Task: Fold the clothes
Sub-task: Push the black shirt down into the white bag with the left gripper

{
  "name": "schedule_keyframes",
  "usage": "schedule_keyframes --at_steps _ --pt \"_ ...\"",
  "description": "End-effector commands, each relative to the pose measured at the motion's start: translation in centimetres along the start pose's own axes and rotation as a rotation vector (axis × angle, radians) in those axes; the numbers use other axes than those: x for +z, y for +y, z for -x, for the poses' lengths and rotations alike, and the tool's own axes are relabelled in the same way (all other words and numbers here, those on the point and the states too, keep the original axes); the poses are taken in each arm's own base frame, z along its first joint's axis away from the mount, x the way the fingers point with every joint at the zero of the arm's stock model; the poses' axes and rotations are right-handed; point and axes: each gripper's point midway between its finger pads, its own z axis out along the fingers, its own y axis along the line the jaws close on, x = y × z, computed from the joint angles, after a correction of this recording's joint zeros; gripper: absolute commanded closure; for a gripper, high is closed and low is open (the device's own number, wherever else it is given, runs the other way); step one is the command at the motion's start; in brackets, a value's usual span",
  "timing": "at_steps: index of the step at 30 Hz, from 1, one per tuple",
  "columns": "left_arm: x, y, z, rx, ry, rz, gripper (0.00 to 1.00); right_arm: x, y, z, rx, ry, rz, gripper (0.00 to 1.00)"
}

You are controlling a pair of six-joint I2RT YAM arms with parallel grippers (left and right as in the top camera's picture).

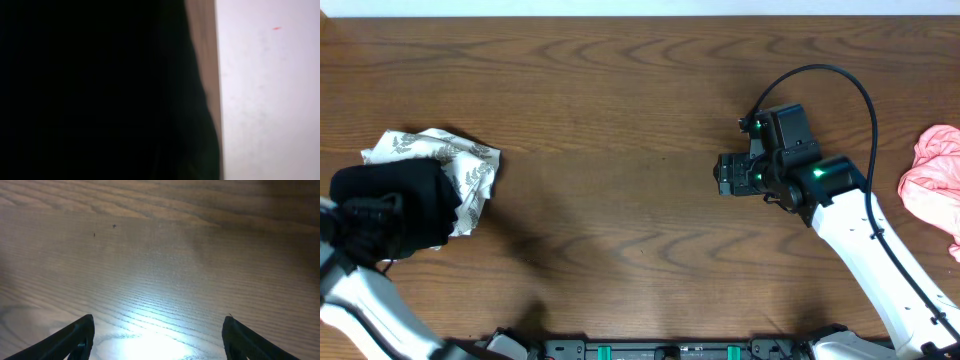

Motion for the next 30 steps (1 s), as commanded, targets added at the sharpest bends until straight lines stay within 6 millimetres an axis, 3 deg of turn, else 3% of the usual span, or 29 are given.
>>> schedule_keyframes --at_steps 1,5,9,14,20,23,25,30 --pt "4.1 1.2 0.5 0.071 0.034 0.052 0.94 -0.1 -0.2 0.3 -0.002 -0.006 -0.007 0.21" --pt "9.7 2.0 0.0 0.127 0.092 0.032 0.94 -0.1 -0.2 0.2 0.003 0.0 -0.005 0.24" --pt "13.9 3.8 -1.1 0.147 0.138 0.042 0.93 -0.1 0.3 -0.3 0.004 0.023 0.026 0.29" --pt "15.5 8.2 -2.6 0.116 0.178 0.197 0.92 -0.1 0.1 -1.0 0.007 0.049 0.019 0.3" --pt "14.8 7.7 -2.6 0.171 0.18 0.194 0.89 -0.1 0.1 -1.0 0.007 0.049 0.019 0.3" --pt "13.5 5.5 -2.0 0.197 0.147 0.155 0.83 -0.1 0.1 -1.0 0.007 0.05 0.019 0.3" --pt "11.9 3.4 -1.5 0.221 0.114 0.122 0.72 -0.1 0.1 -1.0 0.007 0.049 0.019 0.3" --pt "6.4 -1.7 -1.3 0.285 0.026 0.045 0.47 -0.1 0.1 -1.0 0.007 0.049 0.019 0.28"
